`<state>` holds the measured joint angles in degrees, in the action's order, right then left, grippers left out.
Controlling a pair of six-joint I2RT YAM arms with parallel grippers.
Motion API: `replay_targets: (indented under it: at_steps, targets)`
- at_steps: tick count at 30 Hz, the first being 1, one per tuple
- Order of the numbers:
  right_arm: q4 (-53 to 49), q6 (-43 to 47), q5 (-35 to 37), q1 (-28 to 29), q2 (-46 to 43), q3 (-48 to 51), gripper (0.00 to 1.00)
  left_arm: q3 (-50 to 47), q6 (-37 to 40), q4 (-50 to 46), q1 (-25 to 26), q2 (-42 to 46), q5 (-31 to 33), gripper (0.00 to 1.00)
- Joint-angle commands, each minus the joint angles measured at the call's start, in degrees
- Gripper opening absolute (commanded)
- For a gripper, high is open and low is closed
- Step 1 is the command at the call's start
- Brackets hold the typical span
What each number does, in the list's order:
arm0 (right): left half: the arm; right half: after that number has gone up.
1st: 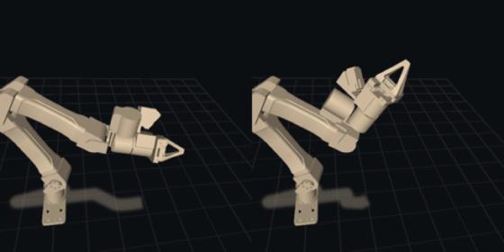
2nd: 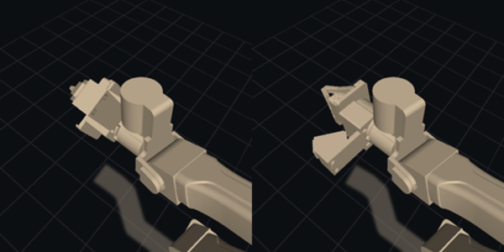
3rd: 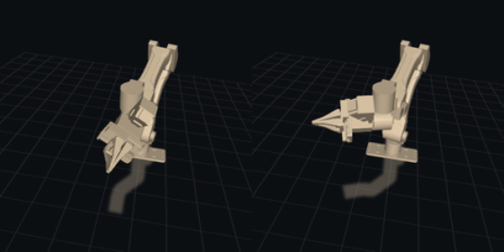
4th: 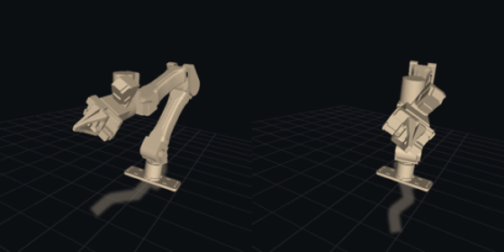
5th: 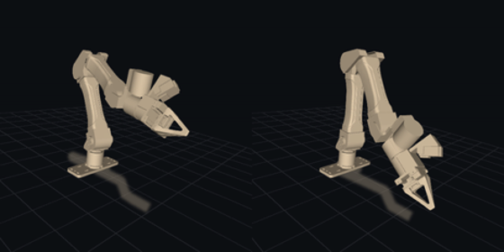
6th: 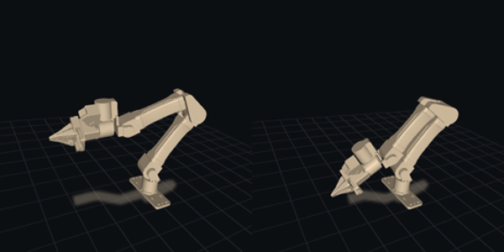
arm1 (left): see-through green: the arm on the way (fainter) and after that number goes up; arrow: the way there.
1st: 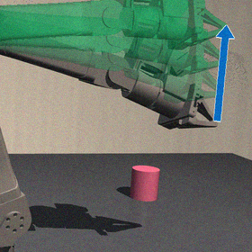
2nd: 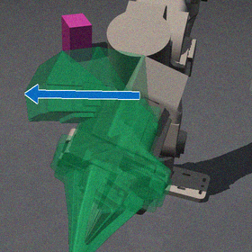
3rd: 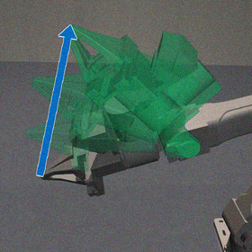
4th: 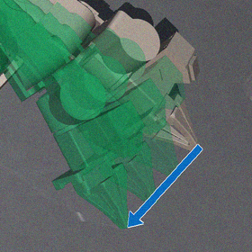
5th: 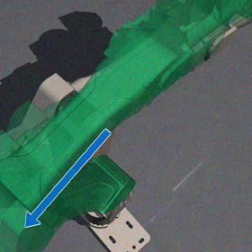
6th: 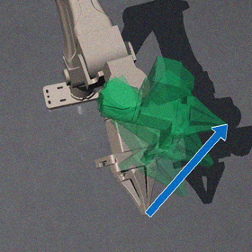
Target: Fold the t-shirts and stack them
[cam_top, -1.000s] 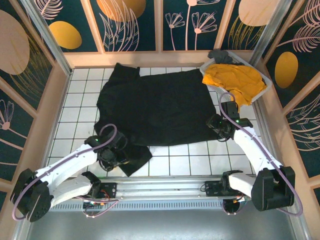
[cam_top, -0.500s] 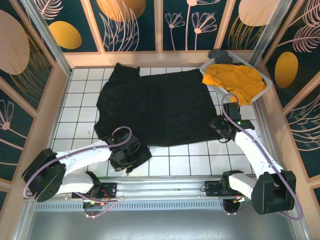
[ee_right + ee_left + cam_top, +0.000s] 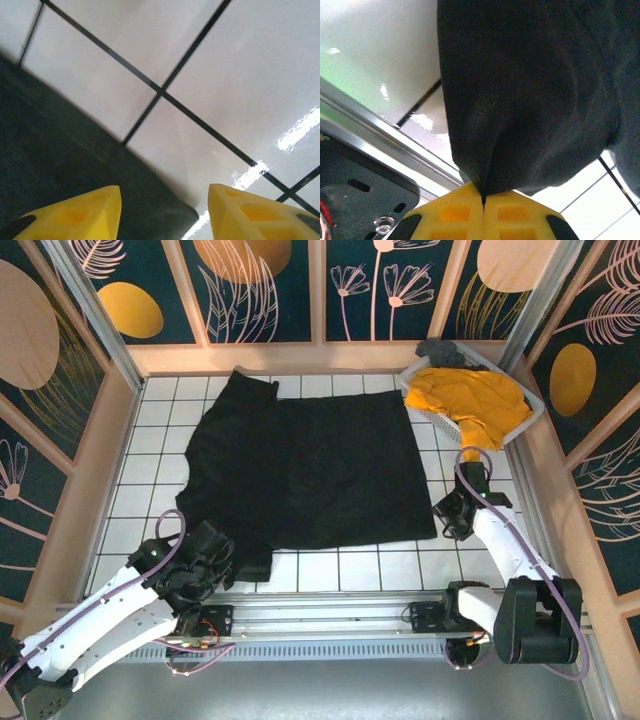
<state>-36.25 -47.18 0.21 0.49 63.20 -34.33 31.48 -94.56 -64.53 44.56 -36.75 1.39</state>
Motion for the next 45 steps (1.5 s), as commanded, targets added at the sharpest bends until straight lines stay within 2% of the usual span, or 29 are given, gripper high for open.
replay_targets:
  at_steps: [1, 7, 10, 17, 23, 27, 30, 36, 42, 45]
  targets:
    - [0.7, -0.6, -3.3, -0.4, 0.9, 1.1, 0.41, 0.8, -3.4, -4.2, -0.3, -0.8, 2.9, 0.0]
    - [-4.1, -3.3, -4.8, 1.4, -2.5, 4.4, 0.38, 2.7, -2.1, -3.6, -0.3, -3.3, 4.4, 0.0]
    - [-6.3, -4.0, -5.4, 2.3, -3.6, 5.4, 0.4, 3.6, -1.4, -3.4, -0.3, -4.3, 4.9, 0.0]
    - [-1.7, -5.0, -6.7, 3.4, -1.5, 7.2, 0.38, 3.5, -0.5, -1.5, -0.2, -6.0, 5.0, 0.0]
    - [1.4, -4.7, -6.3, 3.5, 2.5, 7.0, 0.25, 3.0, -0.5, 0.7, -0.3, -6.6, 5.0, 0.0]
    - [2.3, -4.8, -5.6, 3.6, 2.9, 5.3, 0.01, 4.3, -0.6, 2.8, -0.3, -7.9, 6.7, 0.0]
    - [0.3, -4.4, -4.4, 4.1, 1.6, 1.5, 0.0, 8.5, 0.0, 4.2, -0.8, -10.2, 11.1, 0.0]
    - [-1.2, -4.9, -5.8, 4.4, 2.8, -5.5, 0.0, 18.5, 10.1, 12.0, -8.9, -19.4, 16.4, 0.0]
    - [1.0, -6.4, -7.1, 4.4, 8.3, -12.3, 0.0, 30.3, 23.7, 20.1, -20.7, -29.9, 14.7, 0.0]
    - [2.3, -6.6, -6.3, 4.4, 11.9, -16.1, 0.0, 35.3, 29.6, 22.9, -24.8, -35.5, 14.0, 0.0]
